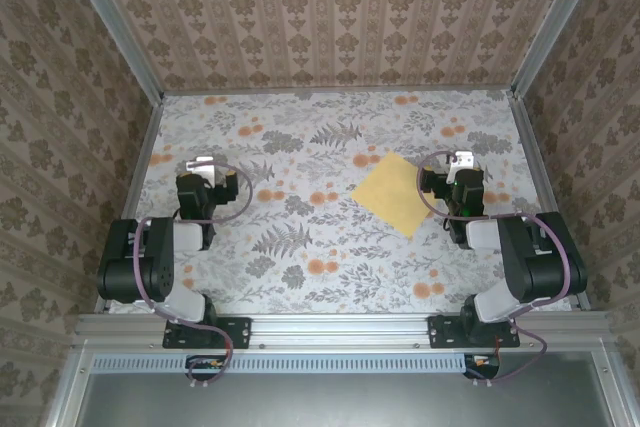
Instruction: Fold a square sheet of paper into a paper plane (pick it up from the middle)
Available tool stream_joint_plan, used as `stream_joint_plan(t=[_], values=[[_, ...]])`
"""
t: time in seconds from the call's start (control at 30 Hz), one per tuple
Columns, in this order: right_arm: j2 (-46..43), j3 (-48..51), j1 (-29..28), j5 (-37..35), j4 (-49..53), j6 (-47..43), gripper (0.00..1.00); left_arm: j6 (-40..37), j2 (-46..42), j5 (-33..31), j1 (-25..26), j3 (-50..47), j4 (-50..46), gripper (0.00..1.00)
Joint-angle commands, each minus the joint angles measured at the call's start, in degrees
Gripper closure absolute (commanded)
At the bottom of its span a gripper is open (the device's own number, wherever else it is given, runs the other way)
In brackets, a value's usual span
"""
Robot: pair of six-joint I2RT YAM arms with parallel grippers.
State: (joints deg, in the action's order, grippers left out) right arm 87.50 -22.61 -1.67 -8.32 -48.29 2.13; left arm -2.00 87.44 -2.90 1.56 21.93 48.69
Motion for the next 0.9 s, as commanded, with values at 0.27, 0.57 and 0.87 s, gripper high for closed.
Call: stream_joint_plan(t=[0.27, 0.57, 0.87], values=[[0.1, -0.1, 0.2, 0.1, -2.0, 0.9, 0.0, -1.3, 0.5, 2.7, -0.3, 1.5, -0.3, 0.0], [0.3, -0.3, 0.3, 0.1, -1.7, 0.9, 0.0, -0.9, 0.5, 3.4, -0.9, 1.7, -0.7, 0.0], [-1.0, 0.4, 0.3, 2.1, -2.3, 0.0, 0.0, 0.2, -0.1, 0.9, -1.0, 0.6, 0.8, 0.0]])
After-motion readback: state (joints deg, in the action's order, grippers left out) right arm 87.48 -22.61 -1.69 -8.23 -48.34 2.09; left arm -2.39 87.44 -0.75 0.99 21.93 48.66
